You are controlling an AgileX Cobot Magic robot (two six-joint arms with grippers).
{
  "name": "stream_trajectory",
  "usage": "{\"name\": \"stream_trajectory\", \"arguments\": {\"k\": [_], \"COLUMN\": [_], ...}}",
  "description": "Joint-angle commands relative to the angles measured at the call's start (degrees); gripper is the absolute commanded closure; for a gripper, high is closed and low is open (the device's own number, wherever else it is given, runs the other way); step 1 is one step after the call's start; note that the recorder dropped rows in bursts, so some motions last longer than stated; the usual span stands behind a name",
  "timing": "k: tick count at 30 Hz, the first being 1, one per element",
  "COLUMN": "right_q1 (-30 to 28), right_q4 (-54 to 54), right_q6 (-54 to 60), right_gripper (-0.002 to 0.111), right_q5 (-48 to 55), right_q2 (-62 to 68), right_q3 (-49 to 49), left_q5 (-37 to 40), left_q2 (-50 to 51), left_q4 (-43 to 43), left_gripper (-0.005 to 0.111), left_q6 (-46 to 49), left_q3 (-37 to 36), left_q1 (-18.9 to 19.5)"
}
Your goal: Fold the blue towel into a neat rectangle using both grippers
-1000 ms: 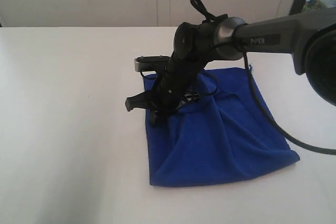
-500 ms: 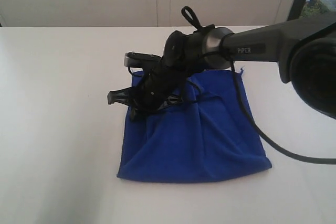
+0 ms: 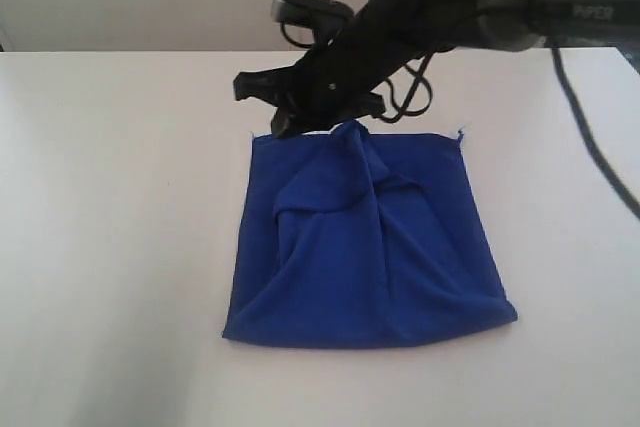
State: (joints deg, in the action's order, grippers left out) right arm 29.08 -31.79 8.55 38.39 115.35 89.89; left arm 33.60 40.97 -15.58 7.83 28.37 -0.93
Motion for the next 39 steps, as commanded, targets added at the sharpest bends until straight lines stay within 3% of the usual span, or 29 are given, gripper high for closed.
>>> {"name": "stream_trajectory", "arguments": {"k": [1,6,12,21,24,39], "right_q1": [-6.0,-11.8,-13.0,-13.1,-13.1,-13.1], "right_q4": [0.7,0.5,0.3,0.3,0.3,-6.0], "right_q6": [3.8,4.4,0.1,-9.1,-11.0,-13.5], "right_gripper": [0.108,0.108,0.107,0.077,0.071,0.071], "right_q5": [4.3,1.3,-5.5,-11.3,-13.1,-16.0], "right_q2": [-1.4,-1.4,-0.3,0.2,0.2,2.6], "right_q3": [-3.3,-8.7,-12.1,-14.2,-15.3,-17.2], "left_q5": [0.4,0.4,0.4,0.4,0.4,0.4], "left_q2": [-0.4,-0.4,-0.4,-0.4,-0.4,-0.4], "left_q4": [-0.4,-0.4,-0.4,-0.4,-0.4,-0.4], "left_gripper": [0.107,0.107,0.107,0.107,0.107,0.107], "left_q6": [-0.2,-0.2,-0.2,-0.2,-0.2,-0.2], "left_q3": [-0.3,-0.3,-0.3,-0.3,-0.3,-0.3], "left_q1": [0.2,0.2,0.2,0.2,0.2,0.2]}}
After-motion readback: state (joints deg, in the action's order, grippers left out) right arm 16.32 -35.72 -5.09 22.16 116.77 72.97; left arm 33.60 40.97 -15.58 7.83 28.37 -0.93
